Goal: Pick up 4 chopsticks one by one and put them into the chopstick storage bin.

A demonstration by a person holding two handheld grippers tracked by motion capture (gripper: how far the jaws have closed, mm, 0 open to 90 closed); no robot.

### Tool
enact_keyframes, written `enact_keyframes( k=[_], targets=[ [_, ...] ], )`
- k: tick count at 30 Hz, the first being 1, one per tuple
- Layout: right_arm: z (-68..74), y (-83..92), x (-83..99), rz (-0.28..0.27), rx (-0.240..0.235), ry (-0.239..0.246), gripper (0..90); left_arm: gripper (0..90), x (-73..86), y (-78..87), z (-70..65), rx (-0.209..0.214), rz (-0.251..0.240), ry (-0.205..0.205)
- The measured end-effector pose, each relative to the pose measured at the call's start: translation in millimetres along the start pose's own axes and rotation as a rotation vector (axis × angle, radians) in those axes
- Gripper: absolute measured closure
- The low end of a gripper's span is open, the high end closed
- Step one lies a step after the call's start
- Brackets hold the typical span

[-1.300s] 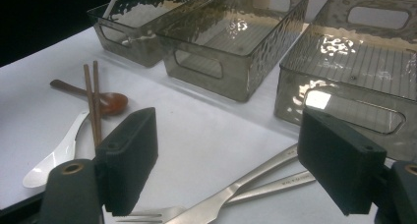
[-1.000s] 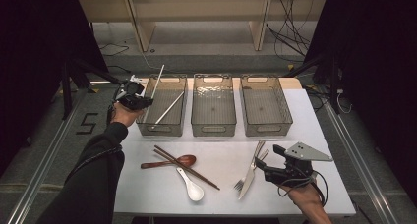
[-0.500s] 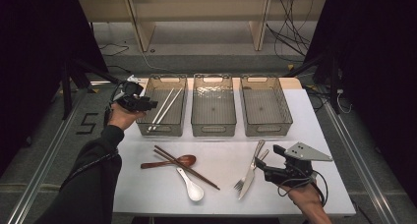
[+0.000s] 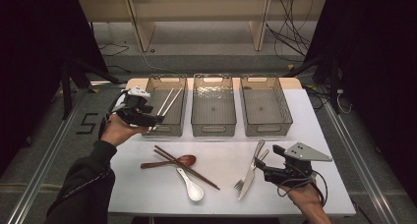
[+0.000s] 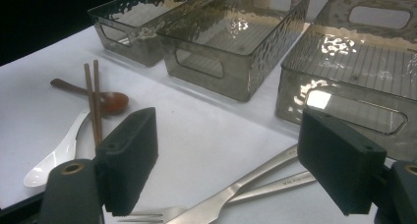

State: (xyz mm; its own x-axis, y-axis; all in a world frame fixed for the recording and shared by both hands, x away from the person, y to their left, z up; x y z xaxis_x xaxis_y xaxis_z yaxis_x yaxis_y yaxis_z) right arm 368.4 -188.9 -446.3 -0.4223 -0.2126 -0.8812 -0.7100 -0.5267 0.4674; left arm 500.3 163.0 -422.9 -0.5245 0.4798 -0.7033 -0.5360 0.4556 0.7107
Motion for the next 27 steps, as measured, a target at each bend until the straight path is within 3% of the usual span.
enact_keyframes(
  k=[6,15,21,27],
  targets=[
    [-0.1,0.6,-0.1,-0.002,-0.001,0.004,24.3,32.7,8.0,2.5,-20.0,0.032,0.032,-0.101],
    [0.5,0.9,-0.2,-0.002,-0.002,0.005,24.3,26.0,23.5,-4.0,-43.3,0.085,0.087,-0.183],
    [0.9,0.6,-0.2,-0.001,-0.004,0.003,24.3,24.4,28.7,-11.1,-55.2,0.099,0.133,-0.240],
    [0.7,1.1,0.0,-0.002,-0.005,0.005,24.3,24.1,30.9,-11.5,-65.7,0.108,0.131,-0.257]
  ],
)
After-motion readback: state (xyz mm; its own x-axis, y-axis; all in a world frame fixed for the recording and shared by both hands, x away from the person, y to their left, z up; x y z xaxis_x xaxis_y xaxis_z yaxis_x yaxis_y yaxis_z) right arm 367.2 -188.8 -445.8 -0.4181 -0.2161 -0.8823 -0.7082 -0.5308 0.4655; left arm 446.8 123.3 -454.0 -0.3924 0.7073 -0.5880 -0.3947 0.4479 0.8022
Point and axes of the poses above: each handheld gripper's, and its own axes: y roughly backward along the jaws, x roughly out of its underside, z roughly to its left, the point moved 9 cm from there along -y, roughly forward along the jaws
